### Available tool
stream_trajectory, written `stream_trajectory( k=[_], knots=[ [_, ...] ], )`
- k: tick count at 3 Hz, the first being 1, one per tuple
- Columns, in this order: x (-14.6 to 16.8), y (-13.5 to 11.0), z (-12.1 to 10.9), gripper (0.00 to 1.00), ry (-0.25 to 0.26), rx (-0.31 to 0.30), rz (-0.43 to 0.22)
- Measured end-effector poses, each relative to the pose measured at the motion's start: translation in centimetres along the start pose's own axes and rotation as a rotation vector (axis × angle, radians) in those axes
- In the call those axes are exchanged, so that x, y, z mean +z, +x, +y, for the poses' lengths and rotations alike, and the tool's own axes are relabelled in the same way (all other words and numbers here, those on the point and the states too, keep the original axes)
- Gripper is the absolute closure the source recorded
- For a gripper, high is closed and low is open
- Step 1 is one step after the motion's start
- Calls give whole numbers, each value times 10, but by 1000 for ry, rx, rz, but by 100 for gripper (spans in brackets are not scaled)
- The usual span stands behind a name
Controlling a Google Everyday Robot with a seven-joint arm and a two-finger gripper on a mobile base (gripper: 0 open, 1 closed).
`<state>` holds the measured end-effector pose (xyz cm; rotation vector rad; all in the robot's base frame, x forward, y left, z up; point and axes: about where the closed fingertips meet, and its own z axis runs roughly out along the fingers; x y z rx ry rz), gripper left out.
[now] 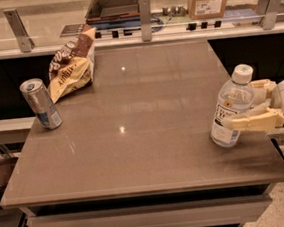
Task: Move blue plastic bottle near redbull can
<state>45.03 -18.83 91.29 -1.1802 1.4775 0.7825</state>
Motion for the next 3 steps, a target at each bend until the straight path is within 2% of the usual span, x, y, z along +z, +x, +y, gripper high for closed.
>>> stream_trajectory(
  k=[1, 2, 3],
  knots=[
    [2, -1, 1, 88, -4, -2, 0],
    [4, -2, 1, 100, -8, -4, -1],
    [12, -7, -7, 100, -11, 6, 4]
  ],
)
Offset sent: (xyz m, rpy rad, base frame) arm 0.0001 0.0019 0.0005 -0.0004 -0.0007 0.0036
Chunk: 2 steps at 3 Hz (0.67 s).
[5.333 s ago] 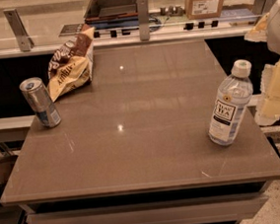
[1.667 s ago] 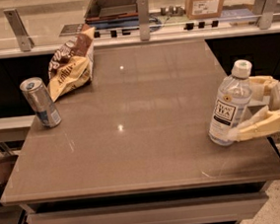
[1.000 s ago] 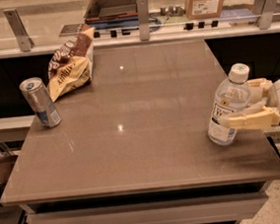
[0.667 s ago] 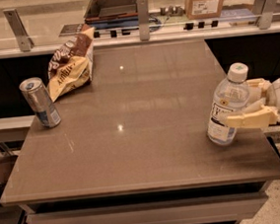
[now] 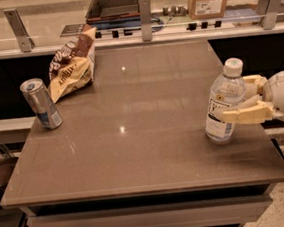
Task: Move blue plastic bottle near redbull can
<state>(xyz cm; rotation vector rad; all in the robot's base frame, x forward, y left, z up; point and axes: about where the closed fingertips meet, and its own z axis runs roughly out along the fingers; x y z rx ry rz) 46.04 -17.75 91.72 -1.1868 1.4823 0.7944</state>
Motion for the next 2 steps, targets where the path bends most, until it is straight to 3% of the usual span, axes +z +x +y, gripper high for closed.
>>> stream_trajectory(
  k=[1, 2],
  knots=[
    [31, -15, -9, 100, 9, 14, -6],
    [65, -29, -16, 100, 60, 30, -29]
  ],
)
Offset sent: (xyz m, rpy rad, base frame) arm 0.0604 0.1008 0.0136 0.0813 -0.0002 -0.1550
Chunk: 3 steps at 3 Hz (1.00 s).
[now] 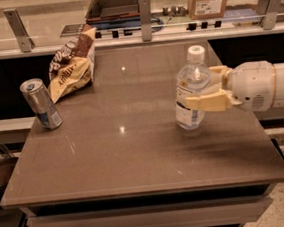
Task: Move blue plastic bottle near redbull can
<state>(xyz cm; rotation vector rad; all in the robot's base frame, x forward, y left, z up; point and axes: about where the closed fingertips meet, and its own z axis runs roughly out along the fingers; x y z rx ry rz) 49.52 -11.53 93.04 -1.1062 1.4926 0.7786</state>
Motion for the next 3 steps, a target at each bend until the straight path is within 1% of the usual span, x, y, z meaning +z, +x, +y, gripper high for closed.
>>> stream_trajectory(
  k=[1, 2, 3],
  knots=[
    [45, -10, -3, 100, 45, 9, -22],
    [94, -13, -4, 100, 62, 53, -23],
    [140, -18, 6, 100, 40, 97, 3]
  ],
)
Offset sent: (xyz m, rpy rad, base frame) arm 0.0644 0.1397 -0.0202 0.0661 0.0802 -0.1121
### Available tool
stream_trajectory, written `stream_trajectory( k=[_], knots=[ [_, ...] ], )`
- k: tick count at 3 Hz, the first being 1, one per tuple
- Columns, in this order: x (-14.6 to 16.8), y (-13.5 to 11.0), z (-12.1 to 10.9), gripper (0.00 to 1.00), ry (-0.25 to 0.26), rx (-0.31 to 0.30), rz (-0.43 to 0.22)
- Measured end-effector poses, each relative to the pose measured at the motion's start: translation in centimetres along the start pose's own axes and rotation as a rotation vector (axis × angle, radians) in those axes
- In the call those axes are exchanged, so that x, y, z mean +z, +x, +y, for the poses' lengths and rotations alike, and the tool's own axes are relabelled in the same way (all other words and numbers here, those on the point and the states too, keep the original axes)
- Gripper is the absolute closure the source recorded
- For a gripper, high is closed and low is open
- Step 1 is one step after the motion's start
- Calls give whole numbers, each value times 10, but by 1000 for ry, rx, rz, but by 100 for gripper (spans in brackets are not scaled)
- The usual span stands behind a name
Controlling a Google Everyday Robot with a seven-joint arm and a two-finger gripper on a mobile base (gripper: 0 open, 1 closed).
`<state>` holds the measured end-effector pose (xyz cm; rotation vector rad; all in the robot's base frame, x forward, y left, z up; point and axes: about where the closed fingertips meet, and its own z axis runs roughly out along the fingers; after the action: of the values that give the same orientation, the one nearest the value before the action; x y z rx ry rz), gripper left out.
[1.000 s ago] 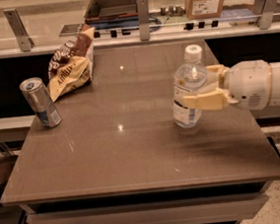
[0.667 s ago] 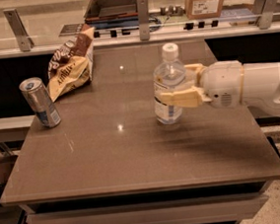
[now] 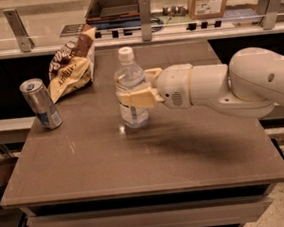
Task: Move blue plastic bottle near redbull can
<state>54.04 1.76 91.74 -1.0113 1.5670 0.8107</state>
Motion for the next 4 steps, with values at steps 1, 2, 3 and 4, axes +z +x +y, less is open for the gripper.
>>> stream_trajectory(
  k=[1, 2, 3, 4],
  knots=[
    [41, -9, 23, 100, -49, 31, 21],
    [76, -19, 48, 100, -104, 21, 29],
    [103, -23, 66, 100, -152, -23, 36],
    [120, -25, 74, 100, -186, -76, 36]
  ],
)
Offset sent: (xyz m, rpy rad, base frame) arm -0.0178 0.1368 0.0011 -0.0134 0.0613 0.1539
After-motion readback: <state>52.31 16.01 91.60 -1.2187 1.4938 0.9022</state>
